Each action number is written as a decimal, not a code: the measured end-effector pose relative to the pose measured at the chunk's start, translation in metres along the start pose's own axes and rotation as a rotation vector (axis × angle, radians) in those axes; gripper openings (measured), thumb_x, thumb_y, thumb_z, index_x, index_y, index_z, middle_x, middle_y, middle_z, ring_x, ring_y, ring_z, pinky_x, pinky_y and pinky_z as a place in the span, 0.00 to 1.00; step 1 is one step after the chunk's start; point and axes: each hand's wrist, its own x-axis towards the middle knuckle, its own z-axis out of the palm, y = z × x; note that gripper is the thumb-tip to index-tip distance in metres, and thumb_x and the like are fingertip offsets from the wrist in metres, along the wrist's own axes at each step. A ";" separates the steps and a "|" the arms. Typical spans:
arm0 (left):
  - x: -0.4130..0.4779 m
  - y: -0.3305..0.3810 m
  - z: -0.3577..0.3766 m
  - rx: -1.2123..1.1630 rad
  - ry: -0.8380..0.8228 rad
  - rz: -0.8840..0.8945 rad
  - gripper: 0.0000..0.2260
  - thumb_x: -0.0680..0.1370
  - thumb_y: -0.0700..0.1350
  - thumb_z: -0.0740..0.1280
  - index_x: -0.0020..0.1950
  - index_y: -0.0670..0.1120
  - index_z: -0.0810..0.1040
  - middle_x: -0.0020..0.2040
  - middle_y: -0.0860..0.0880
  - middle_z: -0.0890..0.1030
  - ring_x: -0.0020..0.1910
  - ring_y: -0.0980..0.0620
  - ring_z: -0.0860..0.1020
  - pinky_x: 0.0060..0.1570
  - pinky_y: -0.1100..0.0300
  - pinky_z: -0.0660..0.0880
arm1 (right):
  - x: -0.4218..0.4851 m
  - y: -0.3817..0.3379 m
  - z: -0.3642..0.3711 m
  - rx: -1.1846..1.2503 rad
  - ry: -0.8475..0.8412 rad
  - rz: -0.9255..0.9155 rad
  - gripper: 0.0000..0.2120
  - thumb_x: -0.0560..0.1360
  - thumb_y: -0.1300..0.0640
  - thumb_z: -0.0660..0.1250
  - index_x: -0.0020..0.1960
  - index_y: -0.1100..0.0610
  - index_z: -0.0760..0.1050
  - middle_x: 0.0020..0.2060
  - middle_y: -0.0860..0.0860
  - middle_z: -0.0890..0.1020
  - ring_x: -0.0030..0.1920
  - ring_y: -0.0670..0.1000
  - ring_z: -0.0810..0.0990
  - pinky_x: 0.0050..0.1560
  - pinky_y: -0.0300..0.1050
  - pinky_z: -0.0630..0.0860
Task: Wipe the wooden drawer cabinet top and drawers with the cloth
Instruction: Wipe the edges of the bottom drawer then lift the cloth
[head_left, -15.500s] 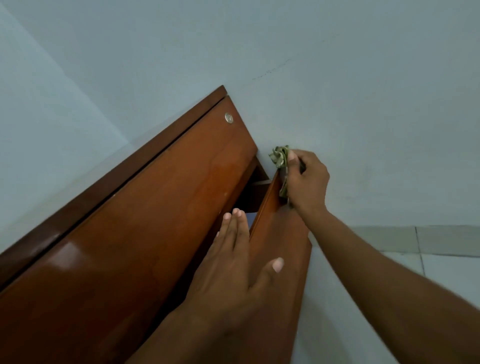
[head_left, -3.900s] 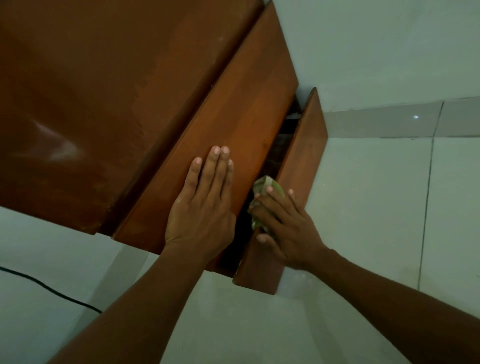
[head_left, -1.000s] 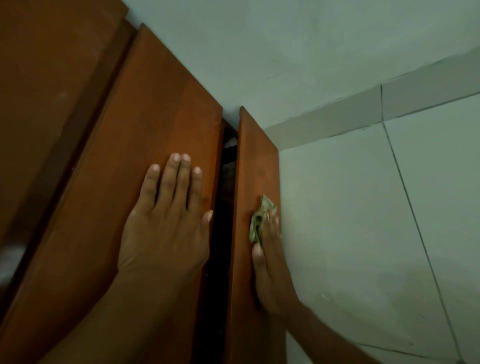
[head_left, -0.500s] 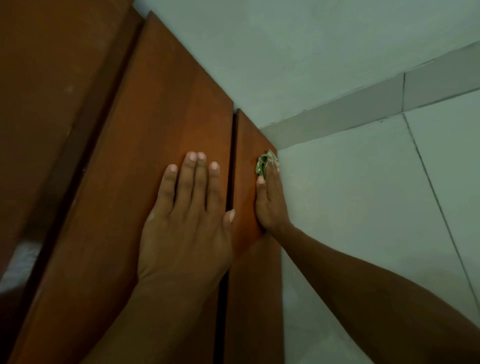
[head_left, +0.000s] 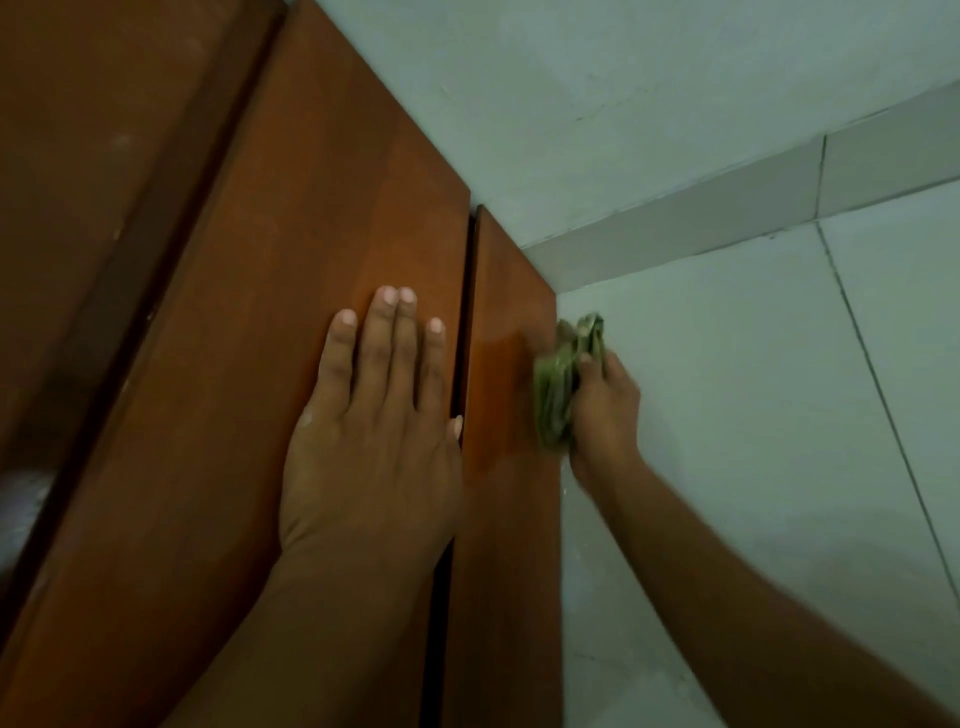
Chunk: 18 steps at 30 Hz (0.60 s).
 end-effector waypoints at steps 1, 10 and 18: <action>0.001 0.001 0.002 -0.001 0.003 -0.006 0.29 0.81 0.52 0.31 0.78 0.37 0.29 0.79 0.32 0.32 0.79 0.36 0.32 0.77 0.38 0.35 | -0.038 0.011 -0.016 0.008 -0.047 -0.073 0.11 0.83 0.58 0.61 0.52 0.50 0.82 0.42 0.48 0.85 0.44 0.50 0.84 0.46 0.46 0.82; -0.001 0.001 0.000 0.045 -0.040 -0.005 0.33 0.75 0.48 0.22 0.78 0.36 0.32 0.80 0.33 0.35 0.80 0.36 0.34 0.77 0.39 0.33 | -0.174 0.106 -0.058 -0.373 -0.619 -0.688 0.25 0.86 0.45 0.51 0.81 0.44 0.54 0.81 0.47 0.57 0.81 0.54 0.54 0.79 0.62 0.53; 0.003 0.003 -0.001 -0.004 -0.048 -0.012 0.32 0.75 0.47 0.29 0.78 0.35 0.30 0.79 0.33 0.32 0.79 0.37 0.31 0.75 0.39 0.30 | -0.025 0.027 0.023 -0.394 -0.545 -0.683 0.26 0.85 0.52 0.49 0.81 0.61 0.53 0.82 0.55 0.54 0.82 0.53 0.49 0.81 0.59 0.50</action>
